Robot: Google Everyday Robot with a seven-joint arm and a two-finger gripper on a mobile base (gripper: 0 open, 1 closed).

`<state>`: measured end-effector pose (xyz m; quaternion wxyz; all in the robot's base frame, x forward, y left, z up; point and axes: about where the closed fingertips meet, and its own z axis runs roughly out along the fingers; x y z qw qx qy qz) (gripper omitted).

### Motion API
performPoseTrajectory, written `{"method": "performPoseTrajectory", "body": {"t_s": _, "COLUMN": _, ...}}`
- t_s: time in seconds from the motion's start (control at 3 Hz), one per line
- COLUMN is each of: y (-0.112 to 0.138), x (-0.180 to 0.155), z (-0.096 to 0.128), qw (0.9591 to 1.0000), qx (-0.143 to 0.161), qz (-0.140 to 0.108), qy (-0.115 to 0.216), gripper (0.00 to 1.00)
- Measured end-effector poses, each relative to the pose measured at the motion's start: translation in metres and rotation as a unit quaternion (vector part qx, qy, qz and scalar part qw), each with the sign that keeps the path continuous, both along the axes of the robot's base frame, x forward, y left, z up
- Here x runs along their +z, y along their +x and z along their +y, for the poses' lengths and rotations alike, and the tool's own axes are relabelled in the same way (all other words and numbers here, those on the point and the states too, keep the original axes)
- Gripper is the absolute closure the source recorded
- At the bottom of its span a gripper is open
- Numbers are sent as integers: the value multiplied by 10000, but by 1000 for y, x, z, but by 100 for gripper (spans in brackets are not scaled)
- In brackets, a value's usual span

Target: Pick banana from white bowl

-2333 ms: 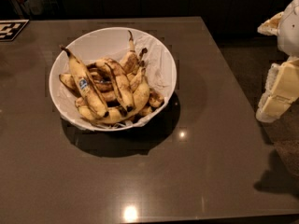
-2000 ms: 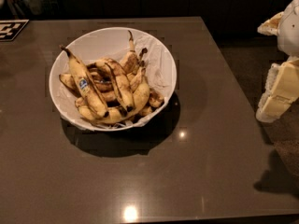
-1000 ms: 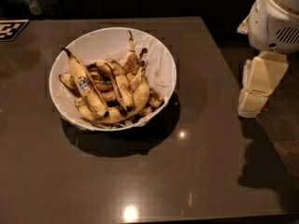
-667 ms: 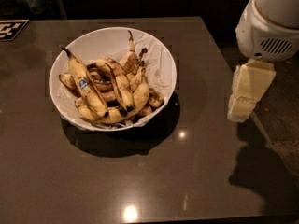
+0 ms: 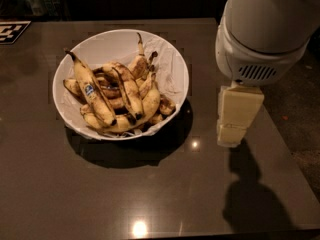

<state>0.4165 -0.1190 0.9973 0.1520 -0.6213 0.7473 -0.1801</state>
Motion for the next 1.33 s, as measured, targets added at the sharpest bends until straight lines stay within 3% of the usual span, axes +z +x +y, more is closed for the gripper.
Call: {"method": "performPoseTrajectory", "body": {"t_s": 1.33, "y": 0, "x": 0, "z": 0, "qw": 10000, "qx": 0, "qz": 0, "qy": 0, "gripper": 0}}
